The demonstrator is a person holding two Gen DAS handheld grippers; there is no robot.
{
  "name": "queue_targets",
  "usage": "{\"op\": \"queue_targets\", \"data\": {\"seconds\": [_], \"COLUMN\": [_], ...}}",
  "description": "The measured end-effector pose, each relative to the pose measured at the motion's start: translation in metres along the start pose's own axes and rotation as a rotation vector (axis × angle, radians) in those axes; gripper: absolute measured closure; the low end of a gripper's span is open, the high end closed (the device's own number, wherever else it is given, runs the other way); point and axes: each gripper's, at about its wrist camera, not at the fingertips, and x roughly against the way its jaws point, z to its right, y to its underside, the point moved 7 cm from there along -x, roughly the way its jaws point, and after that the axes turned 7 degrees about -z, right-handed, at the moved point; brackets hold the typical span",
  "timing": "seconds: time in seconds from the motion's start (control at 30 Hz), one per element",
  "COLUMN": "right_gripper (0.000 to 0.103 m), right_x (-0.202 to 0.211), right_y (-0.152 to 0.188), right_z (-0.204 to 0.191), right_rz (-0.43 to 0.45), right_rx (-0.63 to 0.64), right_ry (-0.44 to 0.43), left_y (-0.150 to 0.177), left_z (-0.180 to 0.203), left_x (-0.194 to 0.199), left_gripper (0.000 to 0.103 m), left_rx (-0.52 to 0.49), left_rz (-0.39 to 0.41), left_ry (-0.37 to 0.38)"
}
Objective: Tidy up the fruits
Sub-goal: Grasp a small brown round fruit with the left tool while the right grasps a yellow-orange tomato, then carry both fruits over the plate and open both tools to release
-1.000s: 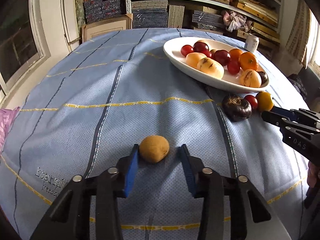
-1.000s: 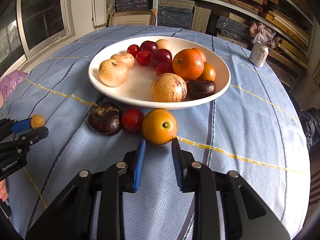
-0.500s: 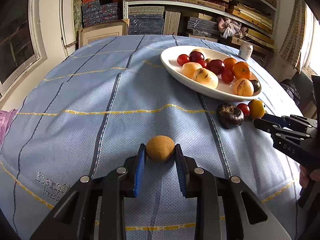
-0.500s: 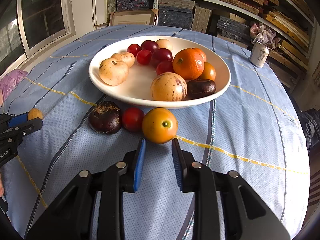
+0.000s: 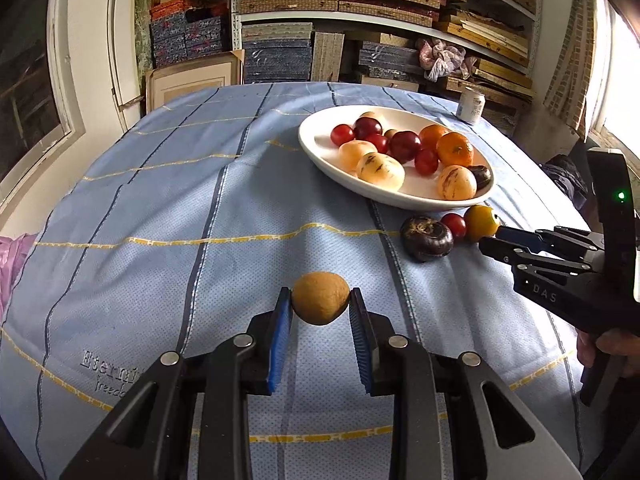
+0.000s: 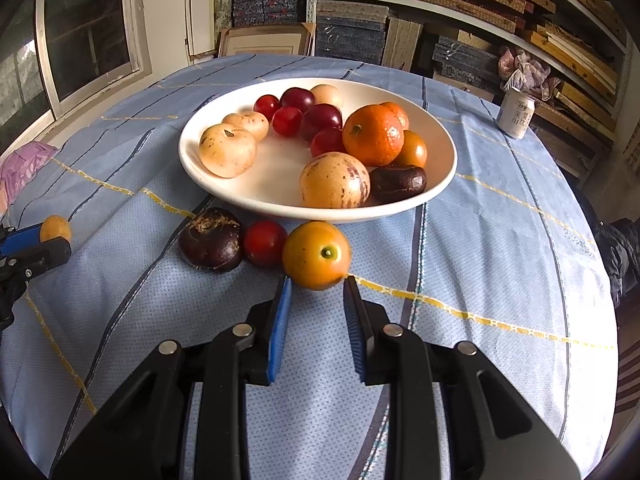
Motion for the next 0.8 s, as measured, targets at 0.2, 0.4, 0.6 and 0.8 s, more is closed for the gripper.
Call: {"op": "queue_targets", "data": {"seconds": [0.2, 0.4, 0.6, 0.8], "right_gripper": [0.074, 0.064, 0.066, 0.066], "right_x": [-0.005, -0.014, -0.013, 0.007], "right_y": [-0.003, -0.016, -0.014, -0.011], "right_z": [-0.002, 0.001, 0.004, 0.003], "right_rz": [-0.011, -0.008, -0.012, 0.027], "right_rx": [0.001, 0.008, -0.016, -0.019], "right_ry": [0.002, -0.002, -0.039, -0.05], "left_y": [-0.003, -0.001, 0.0, -0.006], "left_z": [0.007, 0.011, 0.013, 0.021], "left_x": [-0.006, -0.008, -0.012, -0.01], "left_gripper": [0.074, 0.074, 0.074, 0.074], "left_rx": [-0.016, -0.029, -0.029, -0.059], "left_rz": [-0.005, -0.015, -0.026, -0.018], "left_ry": [0.022, 0.035, 0.044, 0.048]}}
